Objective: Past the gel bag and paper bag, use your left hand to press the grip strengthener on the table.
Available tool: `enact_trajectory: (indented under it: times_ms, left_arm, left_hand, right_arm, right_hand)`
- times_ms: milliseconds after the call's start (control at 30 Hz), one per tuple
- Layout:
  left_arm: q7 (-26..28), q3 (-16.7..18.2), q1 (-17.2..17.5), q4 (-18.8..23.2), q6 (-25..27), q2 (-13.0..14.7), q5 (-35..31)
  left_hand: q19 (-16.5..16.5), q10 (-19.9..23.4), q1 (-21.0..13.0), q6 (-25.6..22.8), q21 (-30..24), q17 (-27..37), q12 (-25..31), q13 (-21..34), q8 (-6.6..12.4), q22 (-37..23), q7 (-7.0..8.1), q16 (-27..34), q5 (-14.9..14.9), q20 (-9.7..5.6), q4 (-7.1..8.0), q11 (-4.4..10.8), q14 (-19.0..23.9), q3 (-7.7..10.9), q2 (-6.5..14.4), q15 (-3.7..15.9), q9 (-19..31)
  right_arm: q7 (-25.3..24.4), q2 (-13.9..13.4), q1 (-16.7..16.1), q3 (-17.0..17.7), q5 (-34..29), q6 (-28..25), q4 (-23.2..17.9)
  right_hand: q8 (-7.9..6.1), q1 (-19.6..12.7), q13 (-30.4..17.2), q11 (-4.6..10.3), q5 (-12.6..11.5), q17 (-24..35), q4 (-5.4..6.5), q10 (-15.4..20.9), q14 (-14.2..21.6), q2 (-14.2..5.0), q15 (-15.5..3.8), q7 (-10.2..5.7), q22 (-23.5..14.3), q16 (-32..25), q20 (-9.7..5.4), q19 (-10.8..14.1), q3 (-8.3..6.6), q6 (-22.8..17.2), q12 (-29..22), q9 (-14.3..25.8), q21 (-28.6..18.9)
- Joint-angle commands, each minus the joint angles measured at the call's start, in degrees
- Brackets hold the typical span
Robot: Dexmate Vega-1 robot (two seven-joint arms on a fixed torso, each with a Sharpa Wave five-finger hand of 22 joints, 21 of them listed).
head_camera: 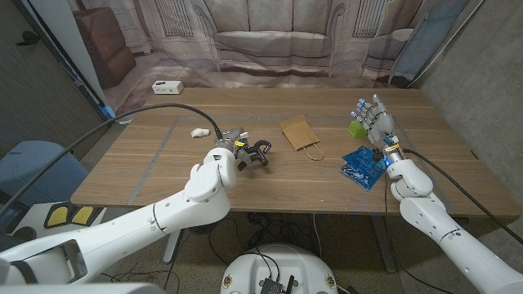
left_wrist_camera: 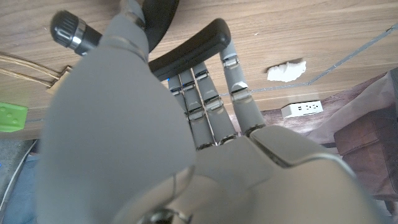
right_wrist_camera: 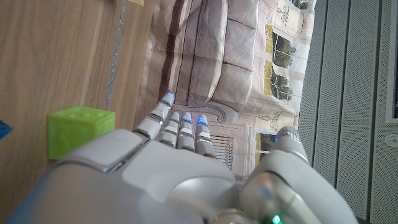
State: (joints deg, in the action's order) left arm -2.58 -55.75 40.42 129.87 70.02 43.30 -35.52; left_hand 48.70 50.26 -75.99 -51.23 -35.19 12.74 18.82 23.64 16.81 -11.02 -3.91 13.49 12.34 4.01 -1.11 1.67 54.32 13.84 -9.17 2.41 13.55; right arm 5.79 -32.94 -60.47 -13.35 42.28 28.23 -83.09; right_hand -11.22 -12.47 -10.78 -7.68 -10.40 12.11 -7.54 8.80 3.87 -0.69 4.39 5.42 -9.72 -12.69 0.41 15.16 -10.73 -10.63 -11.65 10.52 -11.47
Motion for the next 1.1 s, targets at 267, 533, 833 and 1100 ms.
enact_trajectory:
  times_ms: [267, 533, 833, 1100]
  left_arm:
    - [0.28, -6.34, -6.87, 1.08, 3.45, 3.31, 5.62]
    - [0.64, -9.01, -9.61, 1.70, 4.58, 4.75, 7.44]
    - [3.88, -9.01, -9.42, 2.07, 4.46, 5.42, 9.40]
    - [5.07, -9.33, -9.96, 2.21, 4.22, 6.07, 11.13]
  left_hand:
    - [4.38, -1.07, -7.91, -0.65, -0.38, 0.26, -1.45, 0.16, -1.07, -0.18, -0.21, -1.07, 0.14, -6.12, -6.85, -0.13, 2.08, 11.65, 14.80, 3.64, 1.41]
    - [1.30, -3.70, -5.33, 2.14, -0.36, -0.30, -2.88, 0.59, -2.71, -0.20, -0.67, -2.21, 0.04, -4.99, -6.53, -1.05, -1.42, 11.25, 14.56, 2.51, 1.22]
    - [-1.57, -5.70, -3.28, 4.01, -0.09, -0.74, -4.09, 0.74, -3.81, -0.08, -0.57, -2.80, -0.08, -3.84, -6.46, -1.38, -4.57, 11.08, 14.38, 1.19, 1.04]
    - [-2.39, -6.60, -1.53, 5.32, -0.15, -0.97, -4.81, 0.53, -4.48, 0.05, -0.75, -2.80, -0.23, -3.46, -6.19, -1.55, -5.84, 10.63, 13.84, 0.94, 0.91]
  right_arm:
    - [-0.09, 0.09, -0.31, 0.00, -0.04, 0.15, 0.04]
    - [-0.17, 0.22, -0.22, -0.01, 0.17, -0.05, -0.06]
    - [-0.07, 0.28, 0.03, -0.14, -0.17, 0.27, 0.21]
    - [-0.44, 0.27, -0.14, -0.01, -0.16, 0.24, -0.16]
  right_hand:
    - [0.10, -0.43, -0.31, -0.03, -0.28, 0.29, 0.10, 0.51, 0.39, -0.10, 0.33, 0.00, -0.17, 0.10, 0.12, 0.56, 0.25, -0.41, 0.06, 0.12, 0.20]
    - [0.10, -0.44, -0.31, -0.07, -0.28, 0.29, 0.09, 0.53, 0.38, -0.08, 0.33, 0.02, -0.17, 0.13, 0.13, 0.57, 0.28, -0.42, 0.07, 0.11, 0.22]
    - [0.12, -0.47, -0.31, -0.16, -0.28, 0.29, 0.09, 0.55, 0.45, -0.11, 0.31, 0.04, -0.17, 0.12, 0.12, 0.57, 0.30, -0.39, 0.08, 0.12, 0.23]
    - [0.12, -0.46, -0.31, -0.10, -0.28, 0.30, 0.09, 0.57, 0.41, -0.11, 0.37, 0.05, -0.17, 0.16, 0.13, 0.58, 0.34, -0.39, 0.09, 0.12, 0.23]
